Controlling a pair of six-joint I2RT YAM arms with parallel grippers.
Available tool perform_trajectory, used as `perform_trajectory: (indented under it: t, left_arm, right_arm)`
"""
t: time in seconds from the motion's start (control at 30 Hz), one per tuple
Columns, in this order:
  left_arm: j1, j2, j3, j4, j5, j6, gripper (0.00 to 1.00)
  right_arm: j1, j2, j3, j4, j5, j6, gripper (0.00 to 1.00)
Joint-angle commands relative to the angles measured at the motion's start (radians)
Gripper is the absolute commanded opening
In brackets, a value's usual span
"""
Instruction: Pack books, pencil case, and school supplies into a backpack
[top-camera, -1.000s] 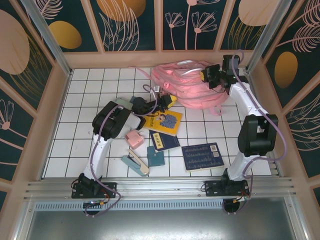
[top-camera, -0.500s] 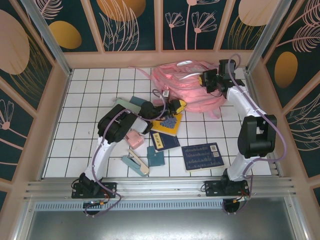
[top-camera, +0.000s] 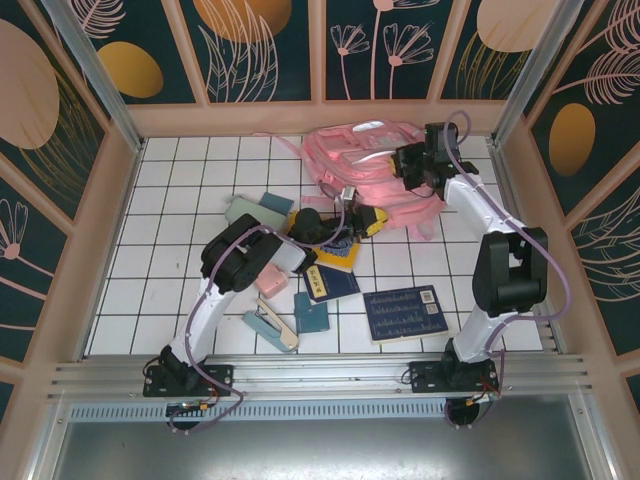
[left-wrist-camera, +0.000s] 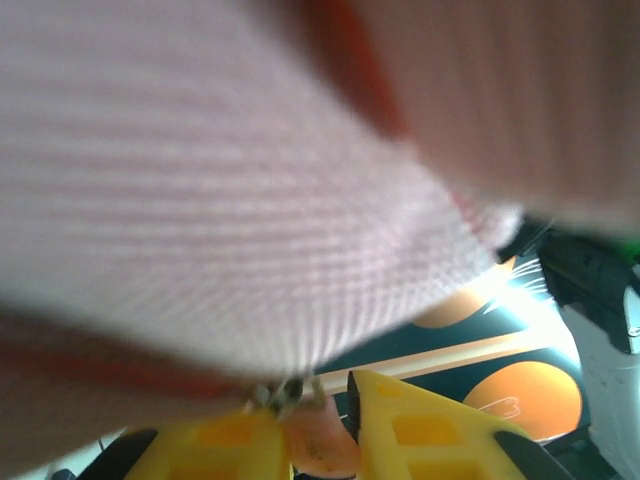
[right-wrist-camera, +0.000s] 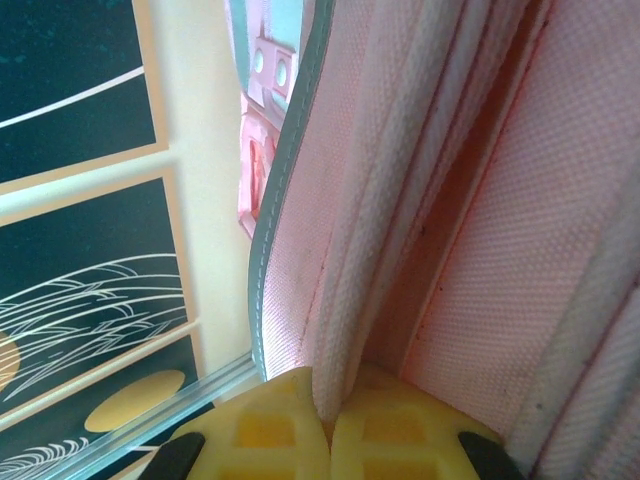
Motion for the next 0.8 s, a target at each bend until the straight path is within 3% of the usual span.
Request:
perform_trajectory:
  t: [0.0, 0.4, 0.5, 0.6, 0.67, 0.77]
  left_arm:
    - [-0.035, -0.058, 0.079, -0.085, 0.04, 0.094, 0.25]
    - [-0.061, 0.05, 0.279, -0.334, 0.043, 0.164, 0.36]
    - [-0.064, 0.02, 0.249, -0.379, 0.054, 0.195, 0.5]
    - [-0.059, -0.05, 0.196, -0.555, 0.056, 0.316, 0.66]
    - [-0.059, -0.093, 0.183, -0.743, 0.057, 0.446, 0.7]
    - [-0.06, -0.141, 0.14, -0.854, 0.077, 0.526, 0.73]
  right_arm:
    - [0.062, 0.052, 0.013, 0.121, -0.024, 0.01, 0.0]
    - [0.125, 0.092, 0.029, 0.115, -0.028, -0.004, 0.0]
    - [0.119, 0.092, 0.05, 0.066, -0.023, -0.039, 0.0]
    - [0.097, 0.066, 0.044, 0.005, -0.005, -0.095, 0.02]
    - [0.081, 0.043, 0.044, -0.042, 0.001, -0.146, 0.16]
    - [0.057, 0.007, 0.048, -0.111, 0.018, -0.237, 0.42]
